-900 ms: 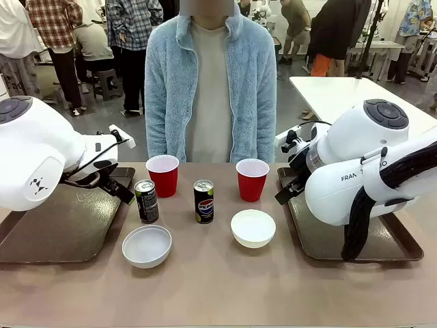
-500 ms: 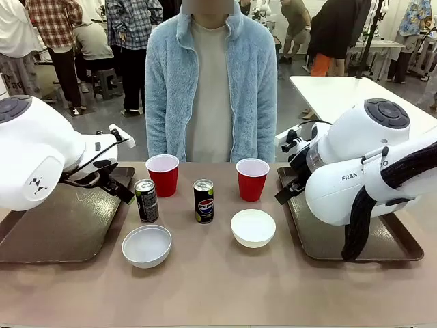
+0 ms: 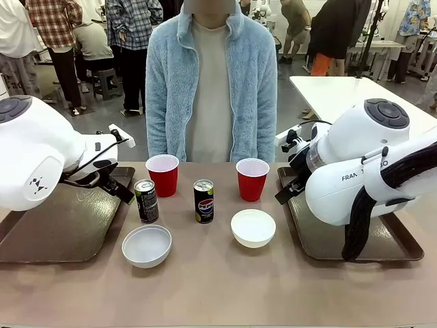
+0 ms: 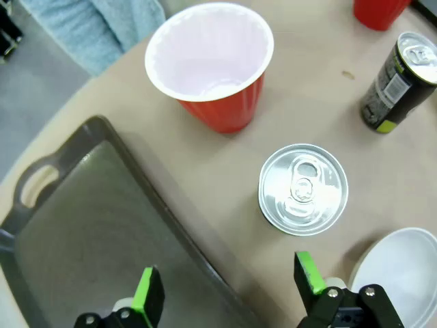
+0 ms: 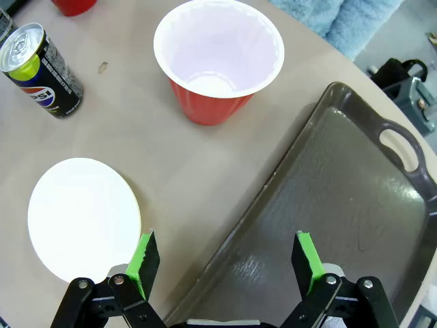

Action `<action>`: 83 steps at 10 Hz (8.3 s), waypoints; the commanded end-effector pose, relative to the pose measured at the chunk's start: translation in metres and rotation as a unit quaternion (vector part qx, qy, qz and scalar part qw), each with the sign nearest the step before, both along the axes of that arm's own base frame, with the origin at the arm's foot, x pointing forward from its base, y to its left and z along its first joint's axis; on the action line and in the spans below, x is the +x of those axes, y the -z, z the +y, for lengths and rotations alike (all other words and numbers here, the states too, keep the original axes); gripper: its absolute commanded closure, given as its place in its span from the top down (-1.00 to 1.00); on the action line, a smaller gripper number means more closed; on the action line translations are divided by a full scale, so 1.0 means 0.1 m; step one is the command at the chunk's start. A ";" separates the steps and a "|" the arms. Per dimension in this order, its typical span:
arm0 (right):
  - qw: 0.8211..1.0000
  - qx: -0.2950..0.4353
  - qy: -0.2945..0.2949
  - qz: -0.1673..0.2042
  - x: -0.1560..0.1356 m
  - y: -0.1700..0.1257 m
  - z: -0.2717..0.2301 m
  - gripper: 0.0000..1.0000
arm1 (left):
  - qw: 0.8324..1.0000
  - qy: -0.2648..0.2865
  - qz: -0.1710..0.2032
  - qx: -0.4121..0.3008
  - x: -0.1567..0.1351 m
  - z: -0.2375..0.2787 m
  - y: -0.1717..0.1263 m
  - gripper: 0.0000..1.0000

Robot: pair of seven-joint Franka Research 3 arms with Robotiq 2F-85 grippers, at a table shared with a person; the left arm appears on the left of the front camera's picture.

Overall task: Prepare tableware on both trays.
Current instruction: Pick up a Picnic Bowl from the table and place it on a Handle tray.

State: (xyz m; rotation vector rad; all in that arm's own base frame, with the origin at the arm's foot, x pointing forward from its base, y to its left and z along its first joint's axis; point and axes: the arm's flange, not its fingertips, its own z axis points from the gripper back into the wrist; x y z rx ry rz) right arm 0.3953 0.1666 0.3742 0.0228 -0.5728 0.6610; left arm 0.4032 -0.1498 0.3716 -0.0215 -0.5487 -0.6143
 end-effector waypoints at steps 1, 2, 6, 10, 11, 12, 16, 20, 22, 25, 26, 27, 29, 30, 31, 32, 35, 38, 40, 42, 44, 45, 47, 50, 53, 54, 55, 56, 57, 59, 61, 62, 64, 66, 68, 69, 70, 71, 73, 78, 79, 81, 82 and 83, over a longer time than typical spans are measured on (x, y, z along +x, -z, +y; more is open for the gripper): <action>1.000 0.000 0.000 0.000 0.00 0.00 0.00 1.00 | 1.000 0.000 0.000 0.000 0.00 0.00 0.00 1.00; 1.000 0.000 0.000 0.000 0.00 0.00 0.00 1.00 | 1.000 0.000 0.000 0.000 0.00 0.00 0.00 1.00; 0.999 -0.026 -0.031 -0.001 -0.20 -0.08 -0.03 1.00 | 0.999 0.027 0.030 0.021 -0.20 0.03 -0.11 1.00; 0.995 -0.043 0.024 0.091 -1.32 -0.33 -0.42 1.00 | 0.990 0.030 0.127 0.058 -1.12 0.41 -0.43 1.00; 0.988 -0.050 0.040 0.142 -1.50 -0.22 -0.50 1.00 | 0.987 0.015 0.146 0.066 -1.25 0.45 -0.40 1.00; 0.984 -0.048 0.056 0.163 -1.64 -0.13 -0.54 1.00 | 0.985 0.004 0.160 0.065 -1.37 0.46 -0.40 1.00; 0.985 -0.070 0.052 0.150 -0.79 -0.74 -0.20 1.00 | 0.986 0.020 0.155 0.065 -0.75 0.24 -0.73 1.00; 0.943 0.255 0.050 0.208 -0.90 -1.02 -1.25 1.00 | 0.966 0.010 0.188 -0.179 -0.86 1.23 -1.08 1.00; 0.905 0.352 0.086 0.222 -1.01 -1.07 -1.88 1.00 | 0.952 -0.033 0.194 -0.235 -0.88 1.75 -1.11 1.00; 0.881 0.375 0.129 0.256 -1.01 -0.97 -2.36 1.00 | 0.919 -0.108 0.234 -0.298 -0.83 2.59 -1.01 1.00; 0.875 0.383 0.137 0.264 -0.99 -0.91 -2.46 1.00 | 0.906 -0.127 0.242 -0.322 -0.81 2.76 -0.93 1.00; 0.865 0.397 0.148 0.267 -0.97 -0.84 -2.59 1.00 | 0.895 -0.139 0.242 -0.348 -0.76 2.90 -0.87 1.00; 0.850 0.425 0.159 0.270 -0.98 -0.77 -2.79 1.00 | 0.885 -0.146 0.240 -0.371 -0.80 2.94 -0.79 1.00; 0.846 0.431 0.163 0.268 -0.99 -0.76 -2.85 1.00 | 0.883 -0.146 0.238 -0.378 -0.80 2.82 -0.81 1.00; 0.843 0.436 0.171 0.266 -1.01 -0.76 -2.89 1.00 | 0.880 -0.150 0.229 -0.388 -0.81 2.73 -0.82 1.00; 0.845 0.432 0.173 0.263 -1.01 -0.77 -2.89 1.00 | 0.880 -0.154 0.224 -0.390 -0.83 2.70 -0.80 1.00; 0.846 0.421 0.181 0.271 -1.02 -0.74 -2.83 1.00 | 0.878 -0.157 0.240 -0.383 -0.77 2.75 -0.83 1.00; 0.846 0.421 0.181 0.271 -1.02 -0.74 -2.83 1.00 | 0.878 -0.157 0.240 -0.383 -0.77 2.75 -0.83 1.00; 0.846 0.421 0.181 0.271 -1.02 -0.74 -2.83 1.00 | 0.878 -0.157 0.240 -0.383 -0.77 2.75 -0.83 1.00; 0.848 0.412 0.190 0.274 -1.02 -0.77 -2.83 1.00 | 0.878 -0.157 0.240 -0.383 -0.77 2.75 -0.83 1.00; 0.877 0.325 0.273 0.226 -0.83 -0.91 -2.43 1.00 | 0.878 -0.157 0.240 -0.383 -0.77 2.75 -0.83 1.00; 0.889 0.270 0.295 0.224 -0.71 -1.04 -2.16 1.00 | 0.878 -0.157 0.240 -0.383 -0.77 2.75 -0.83 1.00; 0.901 0.184 0.313 0.237 -0.51 -1.33 -1.53 1.00 | 0.878 -0.157 0.240 -0.383 -0.77 2.75 -0.83 1.00; 0.906 0.082 0.327 0.255 -0.26 -1.20 -0.44 1.00 | 0.878 -0.157 0.240 -0.383 -0.77 2.75 -0.83 1.00; 0.901 0.030 0.339 0.268 -0.13 -0.83 0.28 1.00 | 0.878 -0.157 0.240 -0.383 -0.77 2.75 -0.83 1.00; 0.898 0.018 0.341 0.276 -0.10 -0.69 0.38 1.00 | 0.878 -0.157 0.240 -0.383 -0.77 2.75 -0.83 1.00; 0.907 0.044 0.321 0.270 -0.31 -0.84 0.21 1.00 | 0.878 -0.157 0.240 -0.383 -0.77 2.75 -0.83 1.00; 0.907 0.044 0.321 0.270 -0.31 -0.84 0.21 1.00 | 0.878 -0.157 0.240 -0.383 -0.77 2.75 -0.83 1.00; 0.907 0.044 0.321 0.270 -0.31 -0.84 0.21 1.00 | 0.878 -0.157 0.240 -0.383 -0.77 2.75 -0.83 1.00; 0.911 0.013 0.310 0.271 -0.27 -0.51 0.43 1.00 | 0.878 -0.157 0.240 -0.383 -0.77 2.75 -0.83 1.00; 0.917 0.005 0.306 0.255 -0.23 -0.26 0.60 1.00 | 0.878 -0.157 0.240 -0.383 -0.77 2.75 -0.83 1.00; 0.917 0.009 0.299 0.264 -0.20 -0.12 0.62 1.00 | 0.878 -0.157 0.240 -0.383 -0.77 2.75 -0.83 1.00; 0.912 0.006 0.301 0.277 -0.13 0.08 0.62 1.00 | 0.878 -0.157 0.240 -0.383 -0.77 2.75 -0.83 1.00; 0.918 0.016 0.286 0.273 -0.07 0.21 0.63 1.00 | 0.878 -0.157 0.240 -0.383 -0.77 2.75 -0.83 1.00; 0.923 0.038 0.272 0.270 0.01 0.33 0.64 1.00 | 0.878 -0.157 0.240 -0.383 -0.77 2.75 -0.83 1.00; 0.924 0.043 0.265 0.272 0.04 0.38 0.63 0.46 | 0.878 -0.157 0.240 -0.383 -0.77 2.75 -0.83 1.00; 0.923 0.036 0.267 0.274 0.05 0.41 0.64 -0.17 | 0.878 -0.157 0.240 -0.383 -0.77 2.75 -0.83 1.00; 0.923 0.034 0.266 0.274 0.05 0.43 0.65 -0.71 | 0.878 -0.157 0.240 -0.383 -0.77 2.75 -0.83 1.00; 0.924 0.036 0.264 0.273 0.06 0.41 0.65 -1.00 | 0.878 -0.157 0.240 -0.383 -0.77 2.75 -0.83 1.00; 0.924 0.026 0.273 0.268 0.04 0.35 0.67 -1.00 | 0.878 -0.157 0.240 -0.383 -0.77 2.75 -0.83 1.00; 0.922 0.024 0.278 0.267 0.04 0.33 0.68 -1.00 | 0.878 -0.157 0.240 -0.383 -0.77 2.75 -0.83 1.00; 0.915 0.017 0.288 0.283 0.01 0.22 0.68 -1.00 | 0.878 -0.157 0.240 -0.383 -0.77 2.75 -0.83 1.00; 0.911 0.030 0.286 0.296 -0.07 -0.03 0.69 -1.00 | 0.878 -0.157 0.240 -0.383 -0.77 2.75 -0.83 1.00; 0.916 0.046 0.277 0.287 -0.19 -0.34 0.71 -1.00 | 0.878 -0.157 0.240 -0.383 -0.77 2.75 -0.83 1.00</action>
